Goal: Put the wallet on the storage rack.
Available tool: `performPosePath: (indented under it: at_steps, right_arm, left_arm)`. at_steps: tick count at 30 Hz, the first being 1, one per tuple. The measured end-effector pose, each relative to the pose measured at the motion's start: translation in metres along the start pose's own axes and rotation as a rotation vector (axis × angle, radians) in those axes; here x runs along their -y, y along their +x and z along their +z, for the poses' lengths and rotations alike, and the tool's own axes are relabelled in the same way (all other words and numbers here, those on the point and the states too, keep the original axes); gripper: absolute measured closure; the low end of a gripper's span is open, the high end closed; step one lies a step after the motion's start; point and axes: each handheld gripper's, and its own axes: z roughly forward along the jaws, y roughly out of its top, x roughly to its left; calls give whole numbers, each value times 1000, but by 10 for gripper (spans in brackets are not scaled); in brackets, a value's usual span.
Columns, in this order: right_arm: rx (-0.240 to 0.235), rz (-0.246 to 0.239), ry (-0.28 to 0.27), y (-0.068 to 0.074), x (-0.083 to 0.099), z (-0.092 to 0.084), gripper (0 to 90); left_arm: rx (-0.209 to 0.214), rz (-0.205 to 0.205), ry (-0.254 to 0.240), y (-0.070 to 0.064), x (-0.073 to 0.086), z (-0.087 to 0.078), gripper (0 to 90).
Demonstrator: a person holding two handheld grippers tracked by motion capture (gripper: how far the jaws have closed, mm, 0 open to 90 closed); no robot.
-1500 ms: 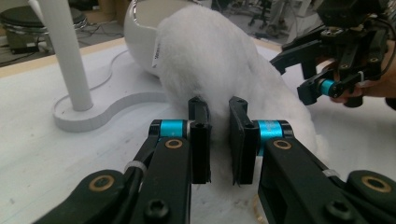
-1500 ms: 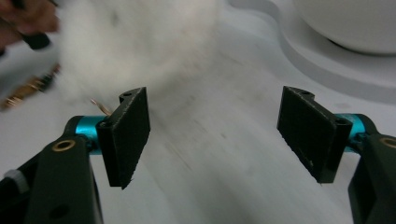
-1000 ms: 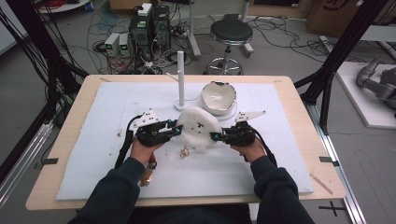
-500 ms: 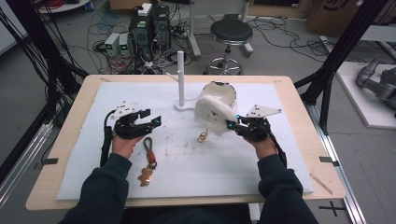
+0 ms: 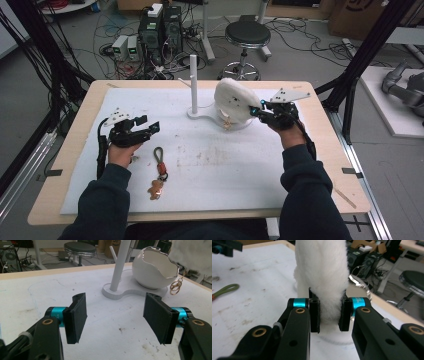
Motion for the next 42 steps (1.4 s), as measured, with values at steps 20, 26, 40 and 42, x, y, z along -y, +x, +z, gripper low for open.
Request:
performPosePath:
  at_steps: [20, 26, 40, 42]
  right_arm:
    - [166, -140, 85, -38, -34, 15, 768]
    - [168, -351, 215, -35, -28, 33, 768]
    - [187, -473, 365, -21, -21, 79, 768]
    - [199, -449, 359, -24, -17, 80, 768]
  left_arm:
    - [18, -13, 11, -2, 3, 4, 357]
    - [19, -17, 8, -2, 3, 3, 358]
    - [27, -15, 25, -3, 5, 6, 358]
    - [29, -17, 26, -3, 5, 7, 358]
